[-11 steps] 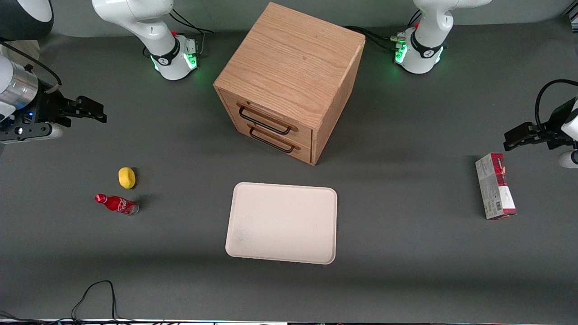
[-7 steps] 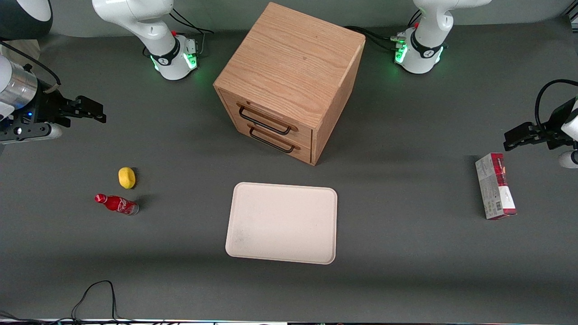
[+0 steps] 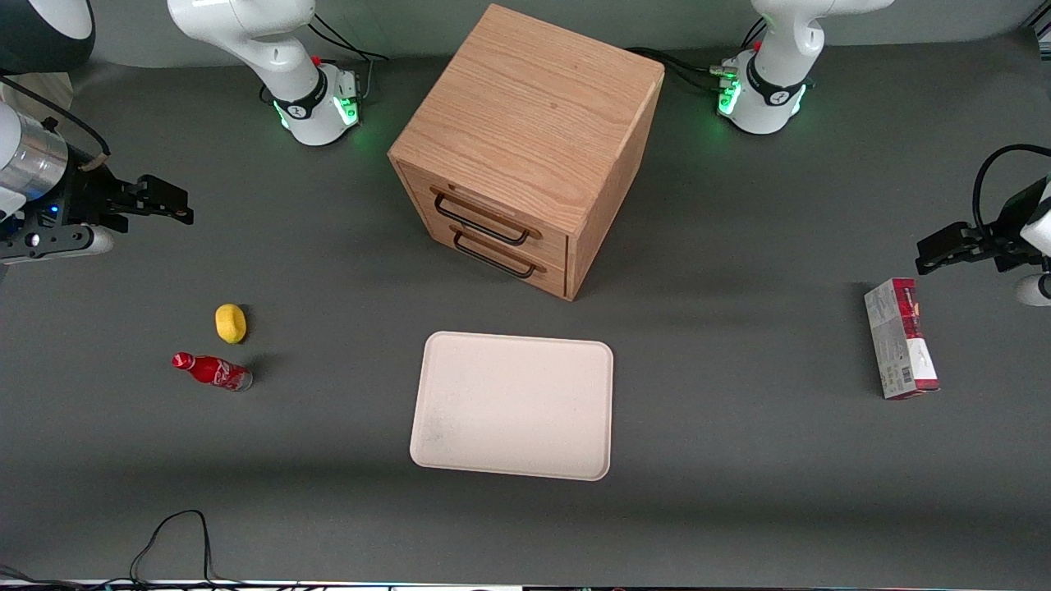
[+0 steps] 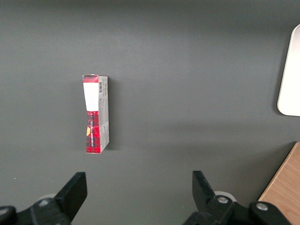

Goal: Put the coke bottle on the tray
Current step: 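Move the right gripper over the red Coca-Cola bottle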

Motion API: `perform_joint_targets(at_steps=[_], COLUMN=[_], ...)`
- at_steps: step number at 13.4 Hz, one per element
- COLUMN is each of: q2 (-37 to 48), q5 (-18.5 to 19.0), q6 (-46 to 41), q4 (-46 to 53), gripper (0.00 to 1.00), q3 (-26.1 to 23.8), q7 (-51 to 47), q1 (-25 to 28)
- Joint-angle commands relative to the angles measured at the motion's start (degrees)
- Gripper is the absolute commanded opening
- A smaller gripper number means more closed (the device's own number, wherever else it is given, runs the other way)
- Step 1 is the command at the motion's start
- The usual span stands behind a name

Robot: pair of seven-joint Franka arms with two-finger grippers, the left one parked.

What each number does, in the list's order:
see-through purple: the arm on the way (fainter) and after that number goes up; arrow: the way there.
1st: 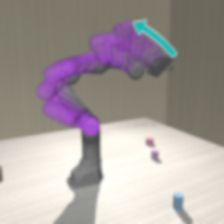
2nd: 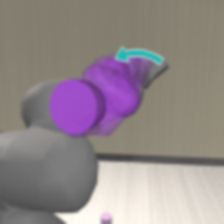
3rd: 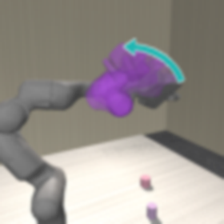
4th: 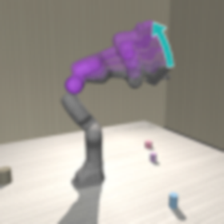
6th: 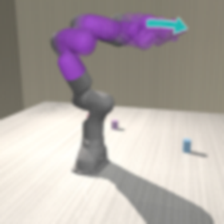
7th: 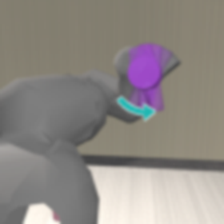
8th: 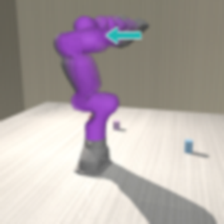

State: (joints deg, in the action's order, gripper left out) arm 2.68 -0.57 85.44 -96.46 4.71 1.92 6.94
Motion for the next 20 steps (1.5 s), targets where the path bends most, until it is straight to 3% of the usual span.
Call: perform_joint_targets(at_steps=[1,4,8,11,20], q2=[-2.49,-10.38,-24.36,-29.65,-27.29], q5=[-0.4,-0.22,-0.66,-0.57,-0.05], q6=[-1.33,-5.45,-10.91,-11.09,-10.92], q4=[3.81,14.59,32.79,39.75,34.68], gripper=[1.0,1.0,1.0,1.0,1.0], q3=[0.12,0.39,0.74,0.57,0.56], q7=[0.46,0.81,1.77,11.25,11.62], q1=[-0.17,-1.05,-7.98,-13.08,-12.57])
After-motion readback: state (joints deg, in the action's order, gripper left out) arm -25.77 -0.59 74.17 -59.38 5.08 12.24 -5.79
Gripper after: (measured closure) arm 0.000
